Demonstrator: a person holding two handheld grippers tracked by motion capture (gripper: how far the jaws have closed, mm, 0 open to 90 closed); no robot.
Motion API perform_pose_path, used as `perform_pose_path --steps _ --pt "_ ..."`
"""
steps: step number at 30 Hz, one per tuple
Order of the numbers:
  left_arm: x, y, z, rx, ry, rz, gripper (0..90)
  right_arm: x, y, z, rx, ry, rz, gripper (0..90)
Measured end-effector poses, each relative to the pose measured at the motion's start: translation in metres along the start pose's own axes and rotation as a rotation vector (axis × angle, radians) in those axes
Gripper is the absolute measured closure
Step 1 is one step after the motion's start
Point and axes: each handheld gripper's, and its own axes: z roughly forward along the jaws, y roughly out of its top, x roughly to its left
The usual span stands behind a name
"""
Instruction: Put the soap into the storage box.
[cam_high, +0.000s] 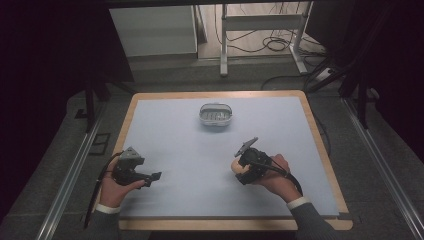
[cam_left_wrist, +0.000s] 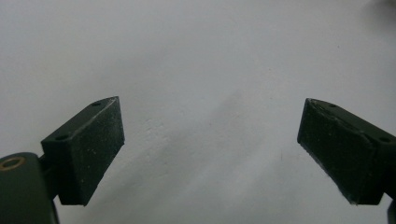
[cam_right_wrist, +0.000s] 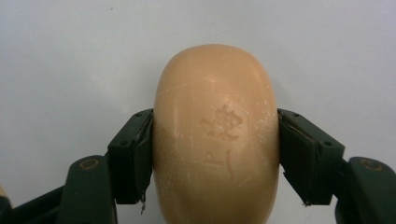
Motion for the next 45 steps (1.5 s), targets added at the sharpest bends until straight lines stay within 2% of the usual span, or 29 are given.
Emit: perform_pose_path --steps 19,40,45 --pt "-0.001 0.000 0.000 -0.001 -0.008 0.002 7.6 -0.010 0.019 -0.020 -0.052 -0.042 -0.025 32.5" --pt "0.000 0.000 0.001 0.004 -0.008 0.006 7.6 -0.024 0.048 -0.026 -0.071 -0.068 -0.050 32.6" --pt "0.000 0.000 0.000 0.005 -0.007 0.004 7.6 -0.028 0.053 -0.026 -0.075 -0.053 -0.051 32.6"
